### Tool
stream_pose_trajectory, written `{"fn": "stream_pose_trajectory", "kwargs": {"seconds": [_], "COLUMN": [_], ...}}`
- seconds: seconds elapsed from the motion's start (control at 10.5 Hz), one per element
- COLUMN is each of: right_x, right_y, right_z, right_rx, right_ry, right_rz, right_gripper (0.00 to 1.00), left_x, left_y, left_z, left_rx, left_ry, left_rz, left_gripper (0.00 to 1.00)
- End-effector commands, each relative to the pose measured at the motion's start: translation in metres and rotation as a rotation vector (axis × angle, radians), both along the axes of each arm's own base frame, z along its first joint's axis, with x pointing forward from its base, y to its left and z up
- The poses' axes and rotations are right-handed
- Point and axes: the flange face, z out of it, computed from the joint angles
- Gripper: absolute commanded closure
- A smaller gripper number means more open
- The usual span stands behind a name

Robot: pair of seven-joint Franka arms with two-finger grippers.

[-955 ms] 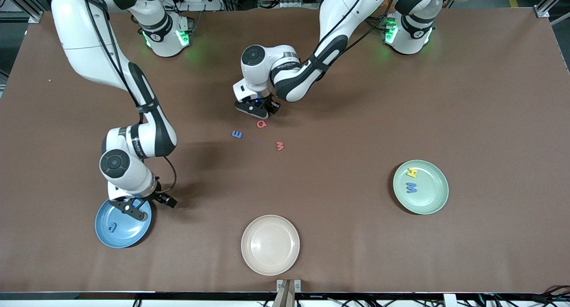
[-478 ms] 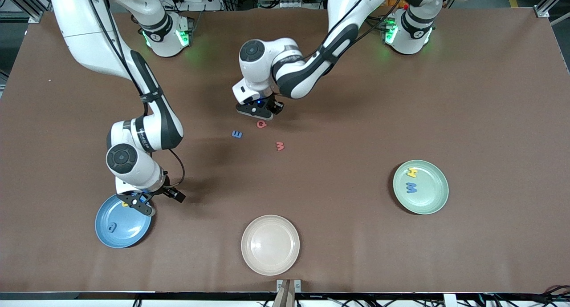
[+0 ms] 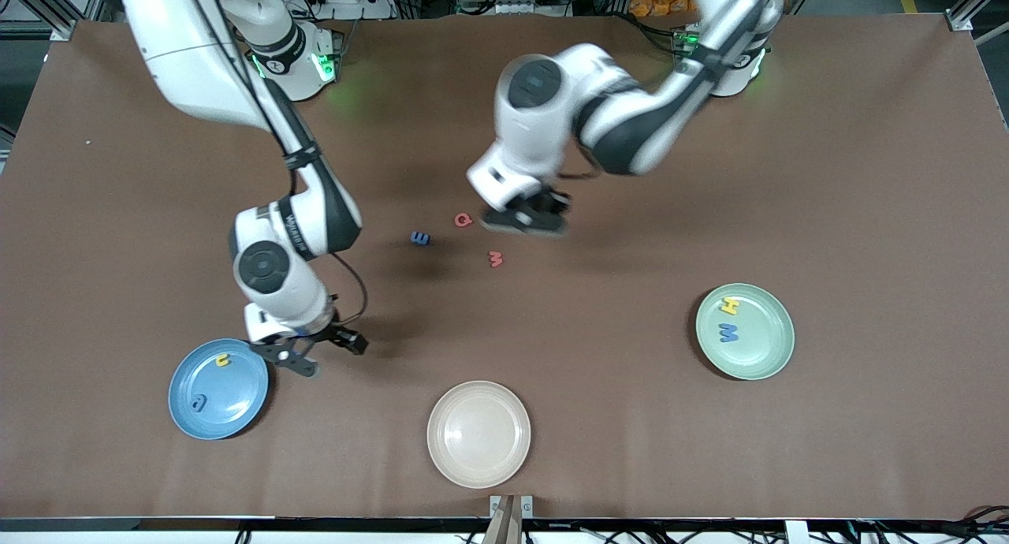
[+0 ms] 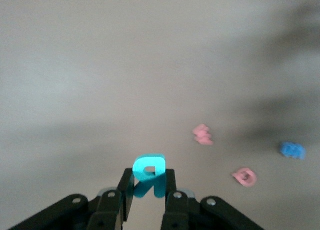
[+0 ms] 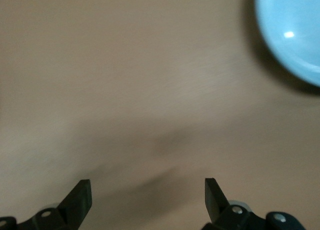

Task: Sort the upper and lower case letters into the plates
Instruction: 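Carry the teal R to the green plate while the right gripper reaches pink w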

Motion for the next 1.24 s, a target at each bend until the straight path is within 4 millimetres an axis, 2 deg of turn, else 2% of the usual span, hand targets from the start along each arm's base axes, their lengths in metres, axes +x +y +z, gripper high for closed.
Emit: {"fn": "stream_pose_trajectory", "kwargs": {"seconds": [0.0,0.1,0.19,0.29,0.38,0.57,0.67,0.86,0.96,1.05,1.15], "right_x": [-0.009,-0.031,-0.052,-0.083,-0.106,-0.156,-0.180,-0.208,-0.211,-0.207,-0.200], "right_y": [0.075,0.116,0.146,0.185,0.212,0.260,0.282,0.301,0.303,0.301,0.293], "right_z": [-0.020,-0.026,-0.030,-0.047,-0.054,-0.063,-0.065,-0.061,-0.061,-0.061,-0.062], "right_rx": [-0.003,-0.003,-0.004,-0.014,-0.021,-0.039,-0.045,-0.066,-0.066,-0.070,-0.074], "right_ry": [-0.009,-0.001,0.010,0.034,0.045,0.065,0.073,0.119,0.123,0.125,0.130], "right_rz": [0.122,0.182,0.230,0.299,0.348,0.474,0.535,0.632,0.680,0.720,0.761], "right_gripper": [0.00,0.00,0.00,0.00,0.00,0.00,0.00,0.00,0.00,0.00,0.00], "left_x": [0.054,0.077,0.096,0.107,0.119,0.133,0.137,0.145,0.149,0.151,0.151], "left_y": [0.101,0.147,0.187,0.213,0.248,0.293,0.304,0.329,0.342,0.349,0.351], "left_z": [-0.012,-0.021,-0.029,-0.041,-0.058,-0.077,-0.086,-0.101,-0.112,-0.116,-0.114], "left_rx": [0.026,0.031,0.029,0.038,0.063,0.115,0.123,0.127,0.131,0.135,0.138], "left_ry": [0.063,0.080,0.095,0.106,0.125,0.130,0.138,0.129,0.132,0.124,0.121], "left_rz": [0.013,0.008,0.004,0.007,0.044,0.101,0.119,0.158,0.175,0.185,0.185], "left_gripper": [1.00,1.00,1.00,1.00,1.00,1.00,1.00,1.00,0.91,0.61,0.01]}}
